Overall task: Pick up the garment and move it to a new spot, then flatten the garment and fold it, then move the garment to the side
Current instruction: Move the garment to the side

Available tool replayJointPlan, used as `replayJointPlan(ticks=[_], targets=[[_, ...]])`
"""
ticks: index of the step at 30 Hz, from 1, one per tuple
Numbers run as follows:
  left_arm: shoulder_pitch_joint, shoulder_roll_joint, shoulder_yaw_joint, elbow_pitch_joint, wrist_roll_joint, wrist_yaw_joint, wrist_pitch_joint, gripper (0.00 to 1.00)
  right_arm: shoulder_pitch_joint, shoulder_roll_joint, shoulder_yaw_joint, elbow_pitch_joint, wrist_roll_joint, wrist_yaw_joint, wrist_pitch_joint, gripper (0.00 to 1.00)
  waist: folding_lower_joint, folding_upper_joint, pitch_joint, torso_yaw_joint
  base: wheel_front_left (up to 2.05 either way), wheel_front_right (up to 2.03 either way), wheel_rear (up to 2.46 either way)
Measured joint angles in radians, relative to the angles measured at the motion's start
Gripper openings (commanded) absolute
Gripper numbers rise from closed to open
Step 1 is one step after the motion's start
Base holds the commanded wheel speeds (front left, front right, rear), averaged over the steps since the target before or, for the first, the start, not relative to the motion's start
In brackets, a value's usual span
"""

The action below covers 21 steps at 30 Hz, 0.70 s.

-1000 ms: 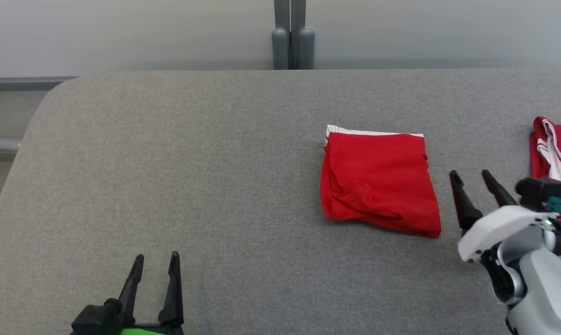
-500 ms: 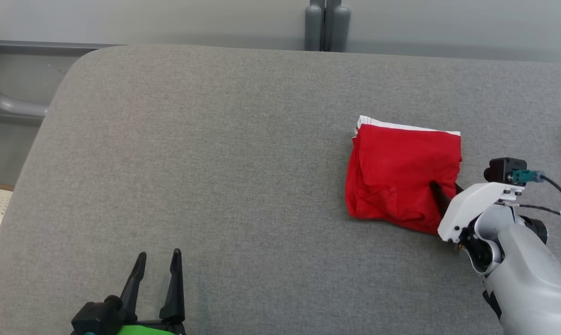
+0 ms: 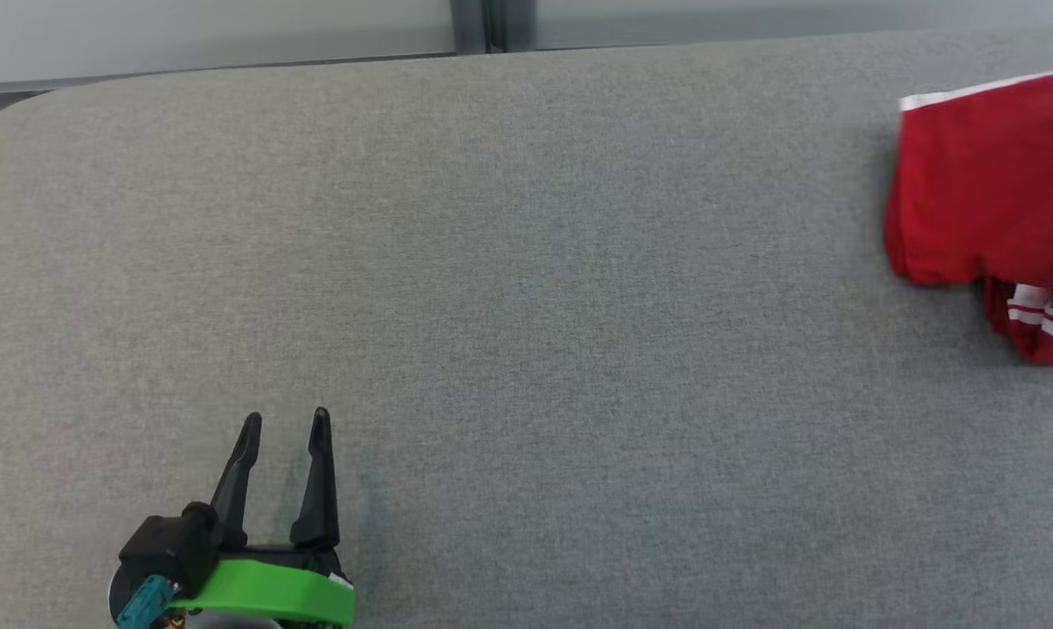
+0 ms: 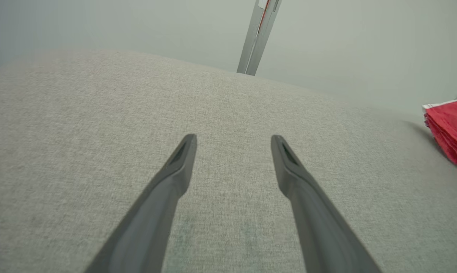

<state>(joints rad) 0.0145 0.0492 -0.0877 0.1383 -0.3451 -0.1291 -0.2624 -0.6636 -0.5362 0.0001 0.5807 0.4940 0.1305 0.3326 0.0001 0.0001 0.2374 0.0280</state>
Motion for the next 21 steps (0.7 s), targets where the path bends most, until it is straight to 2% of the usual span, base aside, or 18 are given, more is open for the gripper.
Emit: replayJointPlan(ticks=[4, 5, 6, 7, 13, 17, 21], targets=[[-0.026, 0.000, -0.008, 0.005, 0.016, 0.000, 0.000, 1.00, 0.000, -0.046, -0.089, 0.038, -0.069, 0.000, 0.050, 0.00, 0.0000, 0.0000, 0.046, -0.025, 0.00, 0.00, 0.00], [-0.027, 0.000, -0.008, 0.007, 0.016, 0.000, 0.000, 1.00, 0.000, -0.052, -0.111, 0.051, -0.094, 0.000, 0.048, 0.11, 0.0000, 0.0000, 0.055, -0.029, 0.00, 0.00, 0.00], [-0.028, 0.000, -0.008, 0.011, 0.016, 0.000, 0.000, 1.00, 0.000, -0.060, -0.136, 0.070, -0.140, 0.000, 0.039, 0.37, 0.0000, 0.0000, 0.066, -0.033, 0.00, 0.00, 0.00], [-0.028, 0.000, -0.008, 0.015, 0.016, 0.000, 0.000, 1.00, 0.000, -0.063, -0.157, 0.085, -0.184, 0.000, 0.024, 1.00, 0.0000, 0.0000, 0.075, -0.037, 0.00, 0.00, 0.00], [-0.031, 0.000, -0.004, 0.040, 0.012, 0.000, 0.000, 1.00, 0.021, -0.021, -0.247, 0.115, -0.399, 0.000, -0.064, 1.00, 0.0000, 0.0000, 0.090, -0.045, 0.00, 0.00, 0.00], [-0.021, 0.000, 0.013, 0.048, -0.007, 0.000, 0.000, 1.00, 0.064, 0.024, -0.312, 0.025, -0.489, 0.000, -0.206, 1.00, 0.0000, 0.0000, 0.066, -0.039, 0.00, 0.00, 0.00], [0.011, 0.000, 0.052, 0.039, -0.015, 0.000, 0.000, 1.00, 0.165, 0.120, -0.269, -0.112, -0.492, 0.001, -0.380, 1.00, 0.0001, 0.0000, 0.026, -0.037, 0.00, 0.00, 0.00]])
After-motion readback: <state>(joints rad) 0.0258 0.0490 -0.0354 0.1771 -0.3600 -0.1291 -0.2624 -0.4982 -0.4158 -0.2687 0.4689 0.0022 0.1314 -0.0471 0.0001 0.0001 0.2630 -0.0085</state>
